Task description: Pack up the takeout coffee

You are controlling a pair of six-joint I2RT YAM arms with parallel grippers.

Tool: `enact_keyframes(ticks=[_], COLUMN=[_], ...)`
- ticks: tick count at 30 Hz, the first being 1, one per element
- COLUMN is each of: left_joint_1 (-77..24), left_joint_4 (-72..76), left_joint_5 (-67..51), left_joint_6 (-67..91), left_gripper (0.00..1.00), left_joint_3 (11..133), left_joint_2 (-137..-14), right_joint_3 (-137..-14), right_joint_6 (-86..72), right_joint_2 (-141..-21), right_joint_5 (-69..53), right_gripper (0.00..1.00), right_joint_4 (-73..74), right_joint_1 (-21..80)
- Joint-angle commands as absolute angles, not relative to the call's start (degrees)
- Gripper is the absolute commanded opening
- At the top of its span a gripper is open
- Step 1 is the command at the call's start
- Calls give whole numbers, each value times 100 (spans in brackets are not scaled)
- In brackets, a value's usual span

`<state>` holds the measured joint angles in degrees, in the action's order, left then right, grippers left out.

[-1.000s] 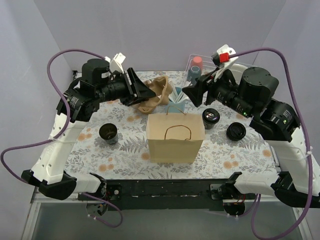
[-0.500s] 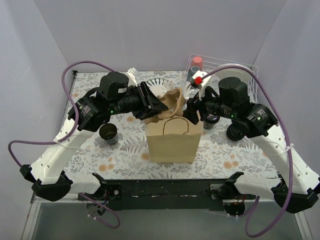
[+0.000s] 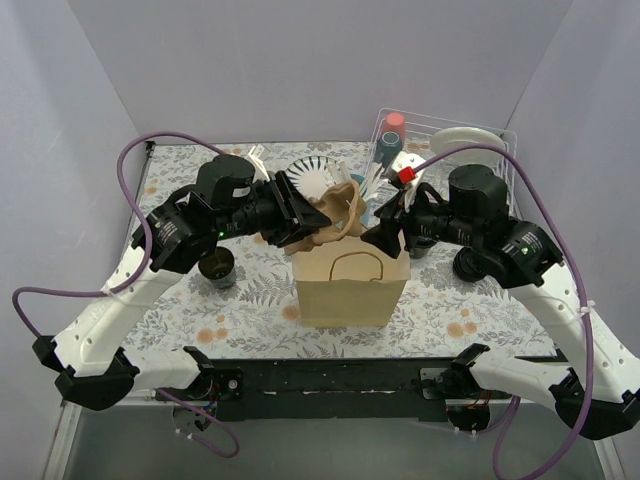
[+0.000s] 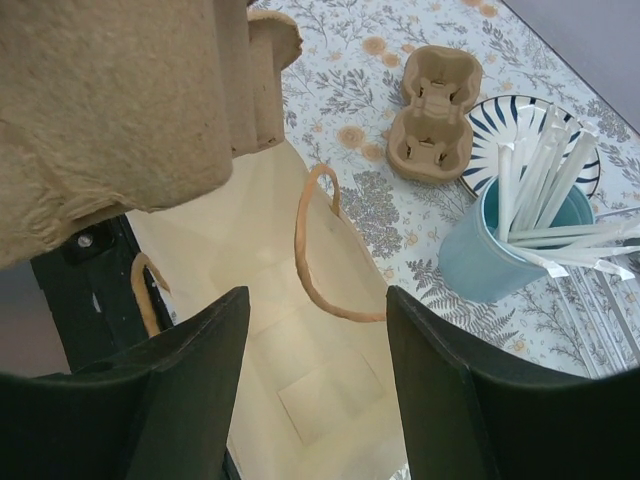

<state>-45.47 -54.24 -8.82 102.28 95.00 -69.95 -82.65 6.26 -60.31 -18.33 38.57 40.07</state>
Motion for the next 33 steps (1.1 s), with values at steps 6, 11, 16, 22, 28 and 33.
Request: enact_keyframes(ticks=[6, 11, 16, 22, 28, 33], left_joint_1=[-4755, -4834, -4843, -4843, -4843, -4843], left_joint_4=[-5256, -5343, -5615, -5722, -5800, -5739], left_joint_5=[-792, -686, -422, -97, 176, 9], left_joint_6=[10415, 10441, 10336, 10055, 9844, 9791], left_gripper=[37, 37, 37, 37, 37, 36], left_joint_3=[9290, 8983, 8912, 8956, 9482, 9413], left_joint_2=[-6873, -6777, -6732, -6934, -7356, -7550], right_joint_3=[-7586, -7313, -7075, -7286, -6865, -6697], right_joint_6=[729, 729, 590, -120, -931, -1353], right_joint_2=[-6003, -5994, -5985, -6065, -5670, -5397], right_joint_5=[-1697, -1819, -1969, -1731, -1697, -1241], right_gripper=[61, 54, 23, 1, 1, 1], right_joint_4=[2893, 2488, 1995, 2056, 1969, 1960], right_joint_1=[3920, 3858, 3832, 3814, 3814, 3814])
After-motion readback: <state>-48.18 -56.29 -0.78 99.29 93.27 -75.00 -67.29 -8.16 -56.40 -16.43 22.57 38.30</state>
